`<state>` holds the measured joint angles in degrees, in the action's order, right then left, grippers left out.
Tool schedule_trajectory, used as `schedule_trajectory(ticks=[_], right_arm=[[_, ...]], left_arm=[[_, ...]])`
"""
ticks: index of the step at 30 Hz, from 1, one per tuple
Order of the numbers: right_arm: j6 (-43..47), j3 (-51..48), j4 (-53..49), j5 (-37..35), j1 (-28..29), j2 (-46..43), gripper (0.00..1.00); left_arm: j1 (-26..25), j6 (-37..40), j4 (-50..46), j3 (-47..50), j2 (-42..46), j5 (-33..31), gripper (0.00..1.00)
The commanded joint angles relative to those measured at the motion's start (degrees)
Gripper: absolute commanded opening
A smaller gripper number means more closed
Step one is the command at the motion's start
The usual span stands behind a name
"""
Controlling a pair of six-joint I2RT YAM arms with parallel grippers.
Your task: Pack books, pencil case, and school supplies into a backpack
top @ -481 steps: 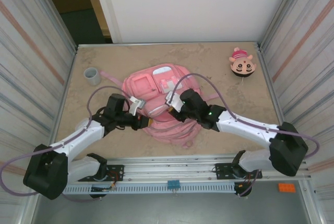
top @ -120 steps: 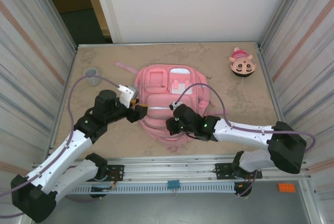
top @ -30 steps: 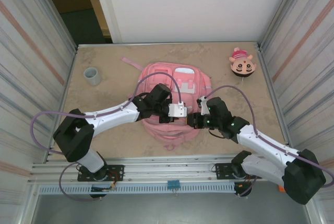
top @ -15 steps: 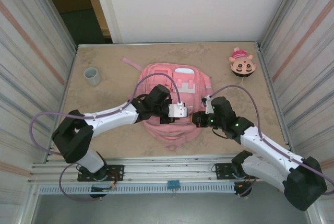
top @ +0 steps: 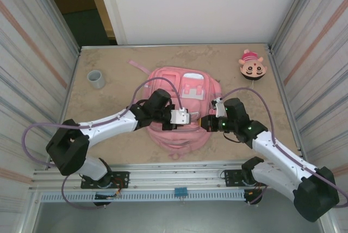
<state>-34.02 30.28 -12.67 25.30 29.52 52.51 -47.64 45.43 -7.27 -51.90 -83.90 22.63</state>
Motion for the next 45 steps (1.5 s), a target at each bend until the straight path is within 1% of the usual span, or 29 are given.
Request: schedule_trajectory(ticks=[1, 3, 7, 10, 12, 19, 21, 23, 24, 25, 26, 27, 28, 30, 32, 33, 37, 39, 41, 43, 45], right_arm=[[0.3, 2.9, -3.9, -9.0, -2.2, 1.3, 0.0], [0.5, 3.7, -5.1, -10.7, -2.6, 2.4, 0.0], [0.3, 5.3, -4.2, -12.8, -2.7, 3.9, 0.0], [-0.4, 5.9, -3.7, -17.3, -2.8, 6.1, 0.0], [-0.4, 6.3, -3.1, -19.0, -3.2, 7.3, 0.0], [-0.6, 7.7, 1.8, -16.9, -4.5, 13.0, 0.0], [-0.6, 8.0, 2.2, -16.1, -4.6, 14.0, 0.0], [-0.3, 8.2, 2.6, -15.1, -4.6, 13.9, 0.0], [-0.2, 8.3, 2.6, -14.8, -4.5, 13.1, 0.0], [-0.2, 8.4, 2.4, -14.5, -4.6, 12.2, 0.05], [-0.1, 8.7, 1.9, -14.4, -4.5, 11.0, 0.14], [0.1, 9.5, 0.6, -14.6, -4.6, 9.6, 0.26], [0.5, 10.6, -1.1, -14.9, -4.5, 8.1, 0.37], [1.4, 13.4, -4.5, -15.3, -4.6, 6.2, 0.47], [2.0, 17.0, -6.9, -14.7, -4.5, 5.2, 0.49], [2.3, 18.6, -7.7, -13.7, -4.3, 5.0, 0.49], [2.3, 22.9, -6.9, -9.1, -1.8, 6.7, 0.46], [2.0, 24.3, -6.8, -9.4, 0.8, 8.2, 0.45], [1.4, 25.1, -6.6, -11.3, 3.7, 9.7, 0.45], [-0.3, 24.5, -5.1, -13.1, 6.1, 11.2, 0.45], [-2.7, 22.3, -2.4, -13.0, 7.6, 12.7, 0.44]], left_arm=[[0.6, 2.2, -8.4, 2.4, 3.9, 2.3, 0.09], [0.7, 2.2, -9.0, 2.6, 4.5, 1.8, 0.09], [0.7, 2.0, -9.6, 2.9, 5.2, 2.4, 0.09], [0.7, 1.9, -9.2, 3.3, 5.8, 3.9, 0.09], [0.7, 1.9, -9.1, 3.6, 6.2, 5.0, 0.09], [0.7, 2.1, -8.1, 4.4, 7.0, 8.5, 0.09], [0.7, 1.6, -7.8, 4.6, 7.0, 8.5, 0.09], [0.6, -0.1, -6.5, 5.0, 7.0, 6.8, 0.13], [0.6, -2.5, -4.5, 5.4, 7.2, 4.6, 0.19], [0.6, -5.1, -2.4, 5.7, 7.6, 1.9, 0.26], [0.6, -7.3, -1.1, 5.8, 8.2, -0.1, 0.32], [0.7, -9.6, 0.0, 5.7, 8.6, -2.4, 0.39], [0.9, -11.2, 0.3, 5.3, 9.3, -3.3, 0.44], [1.5, -14.2, -0.2, 4.3, 10.4, -2.8, 0.52], [2.4, -19.3, -0.5, 2.8, 11.6, -2.7, 0.53], [3.2, -23.2, -1.0, 1.5, 12.4, -2.8, 0.54], [7.7, -37.4, -3.6, -3.0, 14.9, -3.5, 0.54], [9.6, -42.1, -5.2, -4.2, 16.1, -4.2, 0.53], [10.8, -46.0, -6.0, -4.3, 17.3, -4.4, 0.51], [11.2, -49.0, -5.7, -3.3, 18.2, -3.9, 0.47], [11.2, -51.3, -5.0, -0.9, 18.7, -3.3, 0.44]])
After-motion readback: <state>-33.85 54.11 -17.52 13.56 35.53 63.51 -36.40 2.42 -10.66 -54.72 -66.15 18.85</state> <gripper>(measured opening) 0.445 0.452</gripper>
